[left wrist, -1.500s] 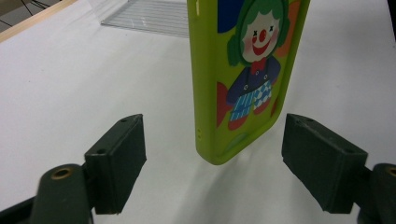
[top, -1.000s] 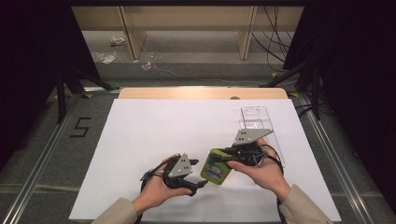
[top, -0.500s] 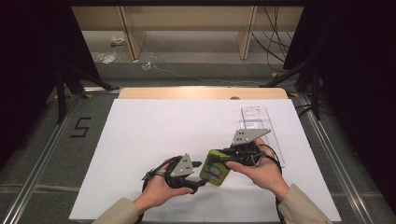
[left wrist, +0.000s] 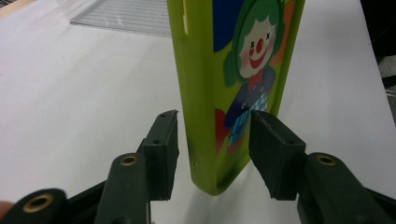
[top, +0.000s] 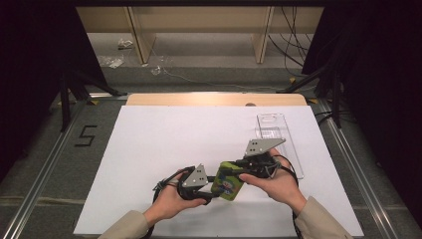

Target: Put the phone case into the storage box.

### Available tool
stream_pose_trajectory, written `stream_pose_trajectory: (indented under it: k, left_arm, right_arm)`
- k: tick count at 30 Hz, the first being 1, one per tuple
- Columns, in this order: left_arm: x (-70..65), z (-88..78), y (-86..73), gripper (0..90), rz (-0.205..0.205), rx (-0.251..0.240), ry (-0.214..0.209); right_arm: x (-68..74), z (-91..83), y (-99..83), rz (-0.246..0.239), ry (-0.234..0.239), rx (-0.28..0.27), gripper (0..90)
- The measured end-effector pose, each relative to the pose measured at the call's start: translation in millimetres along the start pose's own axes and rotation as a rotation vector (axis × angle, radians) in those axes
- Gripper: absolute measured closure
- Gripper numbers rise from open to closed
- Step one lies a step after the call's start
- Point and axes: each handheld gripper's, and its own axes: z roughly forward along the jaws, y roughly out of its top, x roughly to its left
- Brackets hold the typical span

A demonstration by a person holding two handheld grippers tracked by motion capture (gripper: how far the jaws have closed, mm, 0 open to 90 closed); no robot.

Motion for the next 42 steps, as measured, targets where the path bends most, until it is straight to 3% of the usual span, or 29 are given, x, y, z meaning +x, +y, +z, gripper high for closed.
stream_pose_trajectory:
  k: [22, 27, 35, 42]
  left_arm:
    - [0.5, 1.7, 4.2, 69.0, 0.012, 0.014, -0.066]
    - [0.6, 0.9, 4.1, 71.9, 0.017, 0.023, -0.064]
    - [2.7, -2.4, 4.6, 76.6, -0.02, 0.032, -0.054]
    - [2.7, -4.3, 5.8, 77.1, -0.029, 0.038, -0.043]
  right_arm:
    - [0.4, 0.0, -0.5, -0.004, 0.052, -0.025, 77.6]
    - [0.0, 1.1, -1.4, -0.002, 0.06, -0.029, 77.7]
    - [2.3, 2.5, -1.1, -0.009, 0.074, -0.033, 77.6]
    - [2.1, 1.8, -0.8, -0.007, 0.076, -0.038, 77.7]
